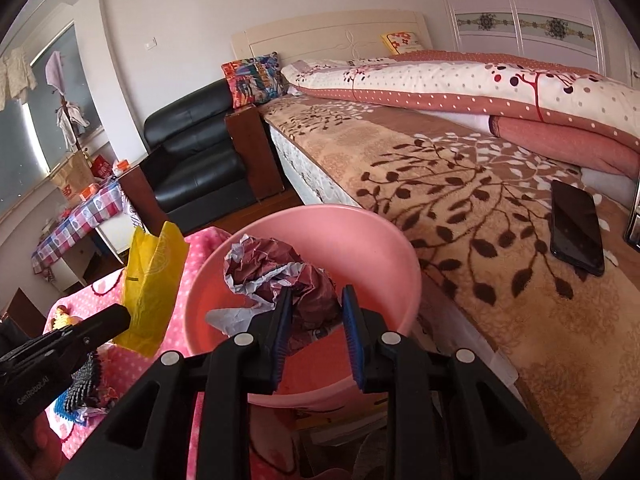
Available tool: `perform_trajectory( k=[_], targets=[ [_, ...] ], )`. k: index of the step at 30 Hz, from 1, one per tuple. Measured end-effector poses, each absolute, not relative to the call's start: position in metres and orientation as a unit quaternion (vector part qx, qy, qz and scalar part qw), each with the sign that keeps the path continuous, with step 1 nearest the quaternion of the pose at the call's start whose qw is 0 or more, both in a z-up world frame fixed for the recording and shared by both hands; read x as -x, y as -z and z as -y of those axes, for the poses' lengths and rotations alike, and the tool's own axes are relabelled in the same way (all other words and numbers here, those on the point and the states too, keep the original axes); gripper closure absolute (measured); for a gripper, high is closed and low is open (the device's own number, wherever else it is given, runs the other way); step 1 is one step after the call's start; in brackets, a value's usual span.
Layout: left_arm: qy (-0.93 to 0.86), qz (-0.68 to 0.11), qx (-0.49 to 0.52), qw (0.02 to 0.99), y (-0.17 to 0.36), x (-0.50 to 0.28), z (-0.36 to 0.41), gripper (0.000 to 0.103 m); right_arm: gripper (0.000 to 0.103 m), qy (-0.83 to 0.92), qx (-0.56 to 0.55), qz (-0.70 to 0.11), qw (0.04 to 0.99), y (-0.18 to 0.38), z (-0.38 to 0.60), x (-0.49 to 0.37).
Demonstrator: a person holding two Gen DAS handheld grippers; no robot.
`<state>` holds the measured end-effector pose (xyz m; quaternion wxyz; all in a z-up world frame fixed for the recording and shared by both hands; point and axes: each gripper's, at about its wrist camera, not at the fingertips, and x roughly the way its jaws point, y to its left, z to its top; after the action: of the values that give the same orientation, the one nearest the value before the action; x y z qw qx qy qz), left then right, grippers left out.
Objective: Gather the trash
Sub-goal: 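Carry both held items over the pink bucket and open both tools, then move both open tools back over the table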
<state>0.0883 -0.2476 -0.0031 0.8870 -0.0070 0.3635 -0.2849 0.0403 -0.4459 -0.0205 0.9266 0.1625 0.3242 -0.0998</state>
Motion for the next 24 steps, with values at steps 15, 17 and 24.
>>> perform_trajectory(
  k=[15, 17, 24],
  targets=[
    [0.295, -0.377, 0.041, 0.877, 0.009, -0.099, 0.245, 0.060, 0.057, 0.096, -0.169, -0.319, 0.927, 0.026, 0.447, -0.041],
    [0.290, -0.375, 0.047, 0.879, 0.007, -0.097, 0.237, 0.060, 0.052, 0.088, -0.168, -0.315, 0.930, 0.023, 0.440, -0.039],
    [0.272, -0.362, 0.043, 0.891, 0.002, -0.081, 0.209, 0.060, 0.047, 0.042, -0.156, -0.321, 0.933, 0.016, 0.397, -0.031]
  ],
)
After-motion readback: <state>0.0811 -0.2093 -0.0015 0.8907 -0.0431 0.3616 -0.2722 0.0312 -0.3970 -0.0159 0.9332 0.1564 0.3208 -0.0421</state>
